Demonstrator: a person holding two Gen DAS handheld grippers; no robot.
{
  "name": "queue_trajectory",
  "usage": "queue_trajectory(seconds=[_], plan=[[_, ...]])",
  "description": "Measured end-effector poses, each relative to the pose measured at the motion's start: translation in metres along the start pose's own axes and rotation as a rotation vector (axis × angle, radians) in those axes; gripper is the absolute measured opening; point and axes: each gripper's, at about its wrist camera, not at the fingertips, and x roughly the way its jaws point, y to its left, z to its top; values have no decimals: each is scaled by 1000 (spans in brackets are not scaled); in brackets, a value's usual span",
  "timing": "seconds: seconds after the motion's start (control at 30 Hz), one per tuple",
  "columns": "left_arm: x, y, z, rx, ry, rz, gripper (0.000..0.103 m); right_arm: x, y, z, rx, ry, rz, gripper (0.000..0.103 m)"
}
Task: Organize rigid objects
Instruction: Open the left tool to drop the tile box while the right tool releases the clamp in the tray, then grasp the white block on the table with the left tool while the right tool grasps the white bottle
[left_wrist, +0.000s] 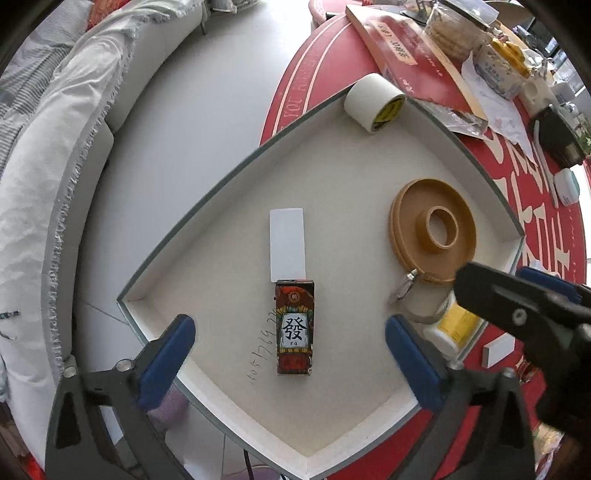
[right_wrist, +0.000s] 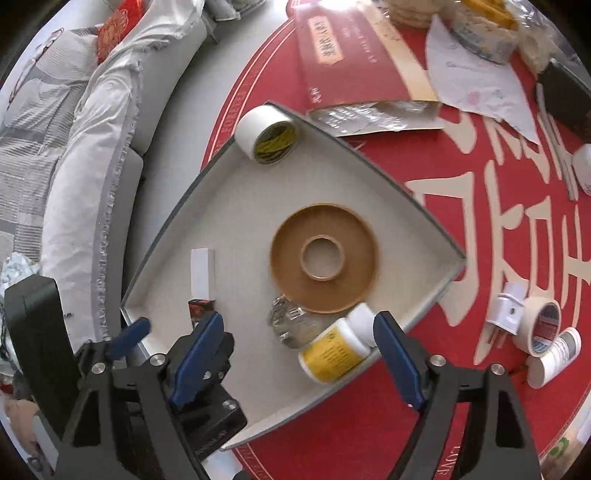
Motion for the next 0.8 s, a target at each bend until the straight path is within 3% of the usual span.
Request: queue_trajectory(seconds=[0.17,0.33,0.47,0.6,0.8], plan=[[-6,-13,-9,30,22,-15,103,-21,-31,-25,41,-18,-43,85],[-18,-41,-31,66,60,-82,103,-37,-80,-72,102,-8,-120,85],[-30,-84,-50,138,77,-136,103,-47,-120,-110,153,6,-187,85],[-29,-132,-69,237,115,-143,103,-52,-157,-142,197,41,-231,85],[-14,-163,-60,70,149,-164,103,-64,-197,-162,232,25,-276,85]])
